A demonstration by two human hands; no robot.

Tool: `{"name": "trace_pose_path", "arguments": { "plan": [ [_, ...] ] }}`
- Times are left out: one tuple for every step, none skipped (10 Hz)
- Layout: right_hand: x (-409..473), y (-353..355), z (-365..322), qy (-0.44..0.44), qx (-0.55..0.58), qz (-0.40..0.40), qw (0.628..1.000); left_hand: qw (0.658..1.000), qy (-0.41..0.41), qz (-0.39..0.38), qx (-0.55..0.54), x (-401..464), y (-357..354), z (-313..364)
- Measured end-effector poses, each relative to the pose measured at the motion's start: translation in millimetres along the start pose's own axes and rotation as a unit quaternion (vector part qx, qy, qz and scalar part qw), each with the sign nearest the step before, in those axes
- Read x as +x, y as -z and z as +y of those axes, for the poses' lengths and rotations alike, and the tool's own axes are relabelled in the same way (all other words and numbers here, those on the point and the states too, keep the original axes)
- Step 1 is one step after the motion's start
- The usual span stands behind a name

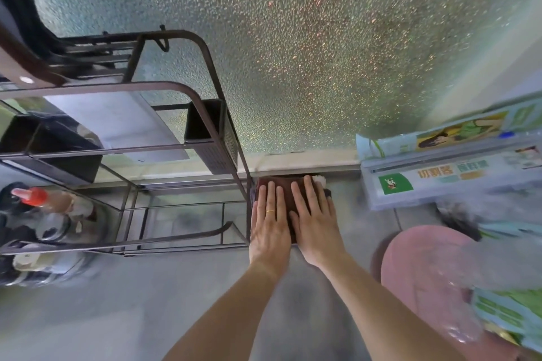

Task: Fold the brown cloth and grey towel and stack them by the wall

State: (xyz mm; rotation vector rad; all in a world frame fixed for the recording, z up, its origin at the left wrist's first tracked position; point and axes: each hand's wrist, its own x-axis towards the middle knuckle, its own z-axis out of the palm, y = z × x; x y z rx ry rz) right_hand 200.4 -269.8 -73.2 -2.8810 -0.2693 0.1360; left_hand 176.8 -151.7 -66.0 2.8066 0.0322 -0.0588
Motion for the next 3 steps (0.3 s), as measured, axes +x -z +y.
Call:
{"name": "trace_pose_path", "arguments": {
  "plan": [
    [-3,0,-1,-0.003,-0.001,-0.005,1.0,1.0,-0.005,0.005,0.006,-2,0,0],
    [-2,18,-5,-0.001,0.013,0.001,1.0,1.0,-0.014,0.02,-0.004,-2,11,4],
    [-35,39,-13,-0.008,0.024,0.035,0.999,0.998,-0.053,0.045,-0.009,-25,26,9]
  ]
}}
